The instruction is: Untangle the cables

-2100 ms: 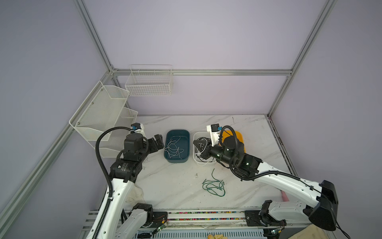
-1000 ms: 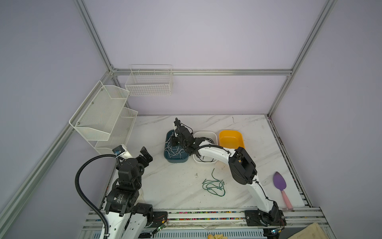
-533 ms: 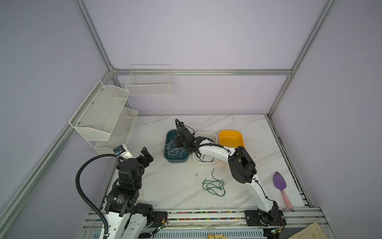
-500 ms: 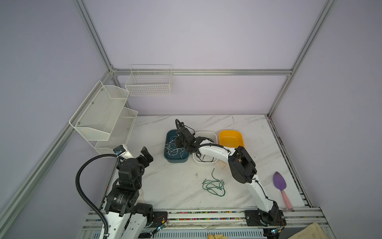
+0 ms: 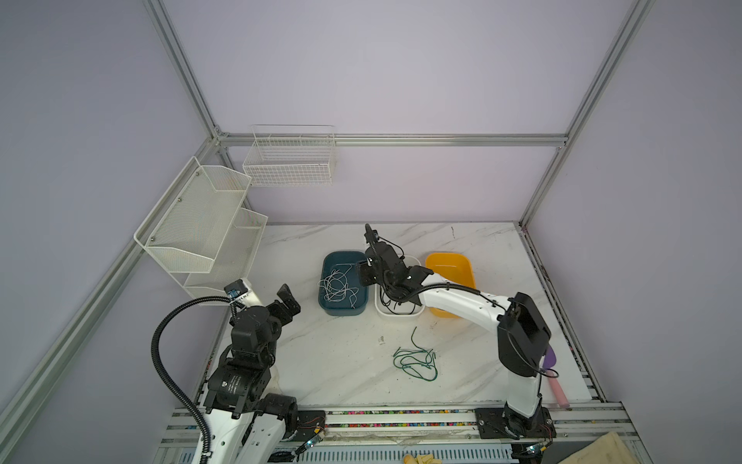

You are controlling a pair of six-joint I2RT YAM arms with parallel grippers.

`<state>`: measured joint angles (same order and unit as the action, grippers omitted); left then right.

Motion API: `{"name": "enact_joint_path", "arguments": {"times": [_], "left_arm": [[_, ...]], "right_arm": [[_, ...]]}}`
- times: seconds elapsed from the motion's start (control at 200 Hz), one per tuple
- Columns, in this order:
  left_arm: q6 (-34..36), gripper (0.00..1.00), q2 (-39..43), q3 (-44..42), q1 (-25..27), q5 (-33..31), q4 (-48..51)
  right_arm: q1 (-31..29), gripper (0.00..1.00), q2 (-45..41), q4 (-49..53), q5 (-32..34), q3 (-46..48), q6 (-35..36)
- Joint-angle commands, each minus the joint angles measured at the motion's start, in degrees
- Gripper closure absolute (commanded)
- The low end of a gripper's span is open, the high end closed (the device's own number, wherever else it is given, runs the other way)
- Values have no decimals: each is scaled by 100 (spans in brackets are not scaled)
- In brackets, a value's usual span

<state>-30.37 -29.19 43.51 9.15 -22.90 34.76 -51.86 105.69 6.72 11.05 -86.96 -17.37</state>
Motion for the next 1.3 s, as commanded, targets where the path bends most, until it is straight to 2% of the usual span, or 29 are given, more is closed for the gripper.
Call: {"name": "enact_joint_path", "arguments": {"times": [0.0,0.03,0.145,0.41,0.665,0.85,1.03,1.295], "left_arm": [[164,0,-47,-136,51,261,-251],[180,0,-60,-137,60,298,-270],[279,0,-163,-170,82,499,-364],[286,0,-389,-106,88,883,-328],[319,0,-698,1,113,1170,-225],[338,0,-831,25,138,1285,-189],[365,0,-906,45,158,1348,-176],[373,0,-948,45,166,1374,-176]], "right_arm": [[9,45,-709,-33,-68,732,-149],[9,40,-938,-13,-52,971,-167],[9,35,-1877,111,-19,1939,-304],[-23,30,-4221,803,-195,4022,-1212],[-166,30,-5960,1909,-718,4859,-2042],[-252,33,-6677,2299,-1372,5357,-2462],[-393,37,-7167,2400,-1679,5852,-2853],[-587,48,-7083,2048,-1741,6330,-3035]]}}
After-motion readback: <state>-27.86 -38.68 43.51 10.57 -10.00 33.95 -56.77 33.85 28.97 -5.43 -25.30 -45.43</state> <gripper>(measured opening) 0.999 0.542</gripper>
